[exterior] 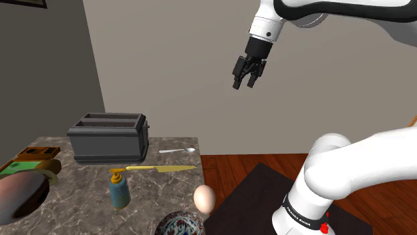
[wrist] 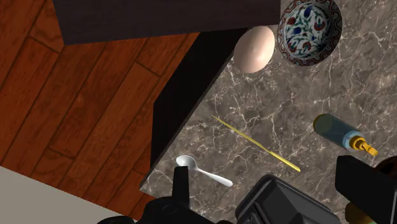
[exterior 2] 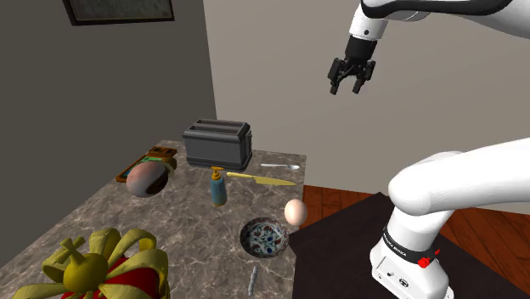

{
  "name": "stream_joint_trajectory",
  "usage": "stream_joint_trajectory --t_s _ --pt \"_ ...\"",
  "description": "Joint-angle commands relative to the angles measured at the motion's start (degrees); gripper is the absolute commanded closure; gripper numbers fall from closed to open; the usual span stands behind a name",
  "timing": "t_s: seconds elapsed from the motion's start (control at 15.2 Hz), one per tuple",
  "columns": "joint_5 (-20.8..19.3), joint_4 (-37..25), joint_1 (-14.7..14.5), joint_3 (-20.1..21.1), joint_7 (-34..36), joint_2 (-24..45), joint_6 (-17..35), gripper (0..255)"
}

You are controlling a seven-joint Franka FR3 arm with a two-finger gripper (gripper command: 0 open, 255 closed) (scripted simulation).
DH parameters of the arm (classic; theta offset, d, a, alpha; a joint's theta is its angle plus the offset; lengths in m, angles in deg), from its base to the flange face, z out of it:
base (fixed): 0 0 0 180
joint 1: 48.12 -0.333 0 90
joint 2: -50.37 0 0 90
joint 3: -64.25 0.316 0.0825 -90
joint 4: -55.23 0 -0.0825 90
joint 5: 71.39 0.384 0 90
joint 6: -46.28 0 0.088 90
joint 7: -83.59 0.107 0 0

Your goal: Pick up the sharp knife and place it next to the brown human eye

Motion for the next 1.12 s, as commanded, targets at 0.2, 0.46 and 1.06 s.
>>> stream_joint_trajectory --t_s 0.2,0.46,1.06 --pt "-0.28 2.82 -1.54 0.10 -3.05 3.12 5.80 0" --pt "-0.58 5.64 -3.57 0.27 -7.03 8.28 13.59 0" --pt "-1.08 7.93 -7.94 0.92 -15.63 23.47 30.66 0"
